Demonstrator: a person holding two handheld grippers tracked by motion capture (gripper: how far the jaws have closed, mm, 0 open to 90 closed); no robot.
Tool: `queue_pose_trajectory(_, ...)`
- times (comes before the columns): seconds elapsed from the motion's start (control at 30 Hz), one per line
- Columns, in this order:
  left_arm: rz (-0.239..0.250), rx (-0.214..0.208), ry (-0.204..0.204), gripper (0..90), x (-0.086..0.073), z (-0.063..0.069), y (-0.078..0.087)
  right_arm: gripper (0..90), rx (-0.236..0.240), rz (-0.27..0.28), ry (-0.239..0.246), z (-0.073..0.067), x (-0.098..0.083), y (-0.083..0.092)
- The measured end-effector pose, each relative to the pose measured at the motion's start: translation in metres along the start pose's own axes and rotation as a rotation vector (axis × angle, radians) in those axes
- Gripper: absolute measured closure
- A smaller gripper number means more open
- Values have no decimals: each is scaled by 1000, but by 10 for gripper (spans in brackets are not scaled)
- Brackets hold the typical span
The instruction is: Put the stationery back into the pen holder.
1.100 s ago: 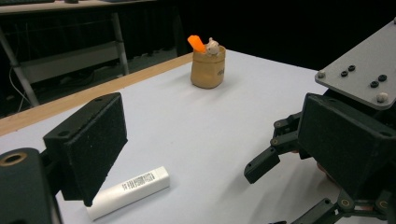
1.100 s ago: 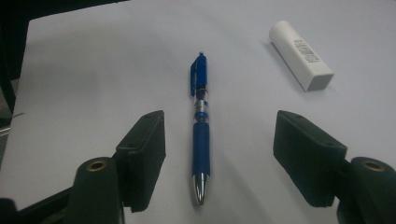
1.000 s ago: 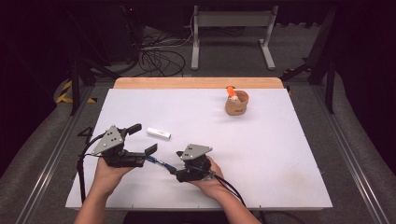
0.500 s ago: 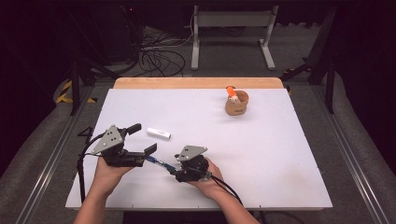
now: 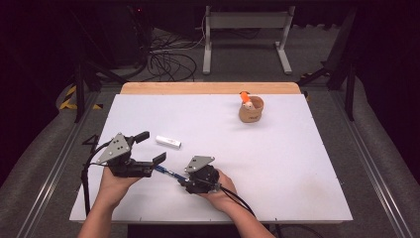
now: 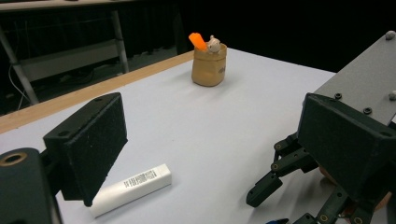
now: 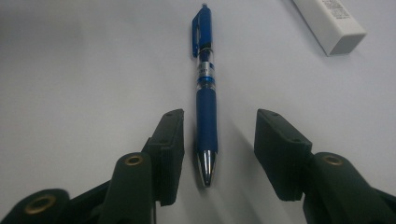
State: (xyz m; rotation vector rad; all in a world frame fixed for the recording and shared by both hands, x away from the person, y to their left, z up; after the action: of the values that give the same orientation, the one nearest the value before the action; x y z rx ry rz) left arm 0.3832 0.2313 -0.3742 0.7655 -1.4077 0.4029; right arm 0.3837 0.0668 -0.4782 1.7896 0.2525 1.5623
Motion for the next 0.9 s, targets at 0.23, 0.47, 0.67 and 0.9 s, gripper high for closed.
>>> queue_pose_trajectory(0.23,-2,3,5,90,-1,-1,1,549,5,-15,-7,0,-1,-1)
queue_pose_trajectory(0.47,-2,6,8,90,-2,-3,1,596,-1,-21,-15,0,-2,1)
queue_pose_trajectory(0.67,-3,4,8,93,-2,-3,1,687,6,-25,-18,-1,-3,2)
queue_pose_trajectory(0.9,-13,-2,4,97,-4,-3,-1,805,7,-21,-10,-2,-3,3)
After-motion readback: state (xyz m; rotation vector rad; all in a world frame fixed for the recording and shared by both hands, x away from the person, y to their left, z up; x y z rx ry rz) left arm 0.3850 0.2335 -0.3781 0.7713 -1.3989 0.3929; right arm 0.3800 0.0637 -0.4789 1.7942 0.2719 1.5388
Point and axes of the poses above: each handheld gripper's, and its own axes: y roughly backward along the jaws, x roughly out of its top, z roughly to its right, the point moved 6 cm from there along -y, roughly forward along the jaws, and after that the axes turned 2 degrees about x, right-handed, at the moved point
